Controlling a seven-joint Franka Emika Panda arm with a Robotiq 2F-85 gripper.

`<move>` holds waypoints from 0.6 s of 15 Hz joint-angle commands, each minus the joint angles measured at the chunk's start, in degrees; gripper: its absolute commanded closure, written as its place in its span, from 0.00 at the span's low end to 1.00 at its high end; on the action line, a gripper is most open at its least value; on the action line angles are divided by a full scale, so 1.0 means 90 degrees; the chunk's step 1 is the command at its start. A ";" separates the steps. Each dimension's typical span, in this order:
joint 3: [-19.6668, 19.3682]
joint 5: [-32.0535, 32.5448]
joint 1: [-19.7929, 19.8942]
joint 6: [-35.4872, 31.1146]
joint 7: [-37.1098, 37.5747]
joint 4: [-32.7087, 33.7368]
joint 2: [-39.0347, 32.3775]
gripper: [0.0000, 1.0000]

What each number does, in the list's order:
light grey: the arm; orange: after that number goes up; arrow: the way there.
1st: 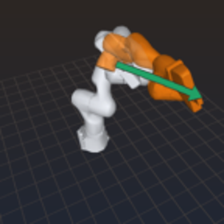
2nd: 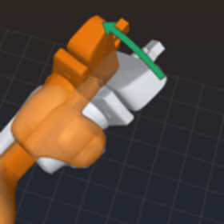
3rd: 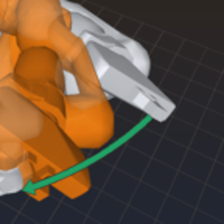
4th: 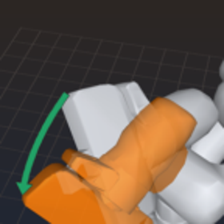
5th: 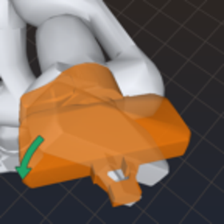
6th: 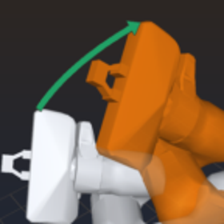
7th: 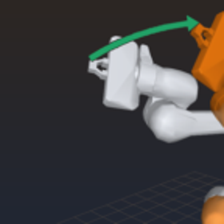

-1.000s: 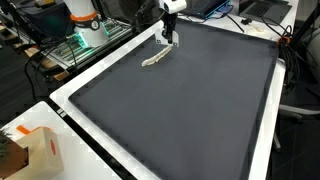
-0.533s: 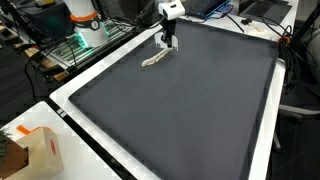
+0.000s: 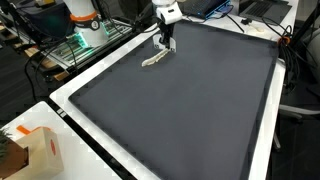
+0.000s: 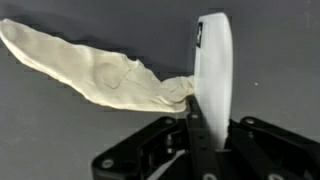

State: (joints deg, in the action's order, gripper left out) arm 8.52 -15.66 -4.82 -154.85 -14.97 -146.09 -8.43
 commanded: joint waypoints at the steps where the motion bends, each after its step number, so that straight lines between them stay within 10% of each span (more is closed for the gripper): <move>1: 0.0082 -0.0085 0.0121 0.0023 -0.0162 -0.0450 0.0206 0.99; 9: 0.0036 0.0174 0.0038 -0.0053 -0.0462 -0.0582 0.0189 0.99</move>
State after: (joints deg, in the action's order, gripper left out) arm 8.61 -15.09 -4.75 -154.84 -17.41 -150.46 -5.66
